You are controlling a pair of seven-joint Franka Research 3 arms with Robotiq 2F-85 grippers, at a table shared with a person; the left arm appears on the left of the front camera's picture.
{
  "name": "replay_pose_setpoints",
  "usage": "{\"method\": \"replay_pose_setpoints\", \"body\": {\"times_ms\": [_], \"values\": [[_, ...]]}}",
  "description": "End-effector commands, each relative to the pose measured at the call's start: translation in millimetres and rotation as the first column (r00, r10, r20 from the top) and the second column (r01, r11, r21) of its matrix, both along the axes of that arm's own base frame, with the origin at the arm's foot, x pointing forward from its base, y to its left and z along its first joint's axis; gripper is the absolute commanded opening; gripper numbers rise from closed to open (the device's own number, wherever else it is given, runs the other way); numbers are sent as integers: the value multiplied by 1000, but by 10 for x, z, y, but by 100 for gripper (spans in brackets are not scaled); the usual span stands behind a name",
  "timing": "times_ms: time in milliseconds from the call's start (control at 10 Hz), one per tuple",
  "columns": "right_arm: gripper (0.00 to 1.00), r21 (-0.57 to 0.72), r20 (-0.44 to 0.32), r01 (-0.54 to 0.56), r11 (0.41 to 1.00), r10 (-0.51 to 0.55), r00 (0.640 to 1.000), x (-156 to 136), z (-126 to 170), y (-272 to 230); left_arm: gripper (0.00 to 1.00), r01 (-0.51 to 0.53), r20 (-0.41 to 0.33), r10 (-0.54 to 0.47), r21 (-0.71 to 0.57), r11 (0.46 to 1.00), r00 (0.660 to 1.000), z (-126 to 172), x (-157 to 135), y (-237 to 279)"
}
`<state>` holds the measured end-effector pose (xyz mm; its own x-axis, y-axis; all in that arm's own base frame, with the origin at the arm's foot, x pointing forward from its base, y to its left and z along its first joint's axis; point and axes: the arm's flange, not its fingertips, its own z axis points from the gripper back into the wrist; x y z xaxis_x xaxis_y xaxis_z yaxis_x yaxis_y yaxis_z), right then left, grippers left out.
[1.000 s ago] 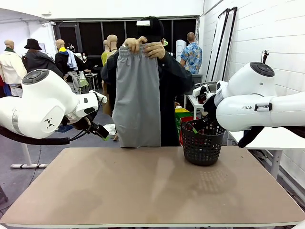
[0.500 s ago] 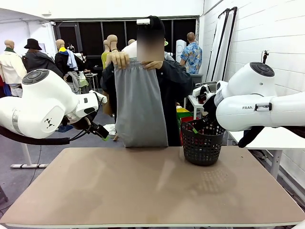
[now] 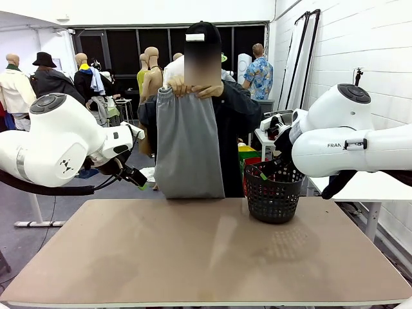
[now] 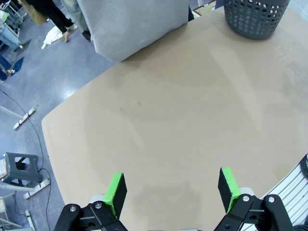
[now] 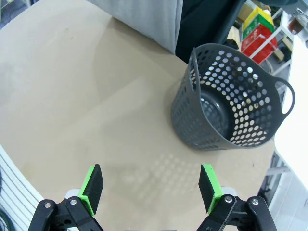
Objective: Fold the training pants.
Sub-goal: Grab both ends of the Training pants handed by a person.
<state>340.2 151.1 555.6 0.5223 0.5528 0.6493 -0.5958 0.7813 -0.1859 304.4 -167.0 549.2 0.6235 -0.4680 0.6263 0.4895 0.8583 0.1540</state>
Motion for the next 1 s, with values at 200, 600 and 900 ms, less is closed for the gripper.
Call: {"method": "replay_pose_setpoints", "body": {"times_ms": [200, 600, 900], "values": [[100, 1, -1, -2, 1000, 2, 1000, -2, 1, 3, 100, 7, 0, -7, 2, 1000, 1000, 1, 4, 9], [100, 1, -1, -2, 1000, 2, 1000, -2, 1, 3, 100, 7, 0, -7, 2, 1000, 1000, 1, 4, 9], [100, 1, -1, -2, 1000, 2, 1000, -2, 1, 3, 100, 7, 0, -7, 2, 1000, 1000, 1, 4, 9]]}}
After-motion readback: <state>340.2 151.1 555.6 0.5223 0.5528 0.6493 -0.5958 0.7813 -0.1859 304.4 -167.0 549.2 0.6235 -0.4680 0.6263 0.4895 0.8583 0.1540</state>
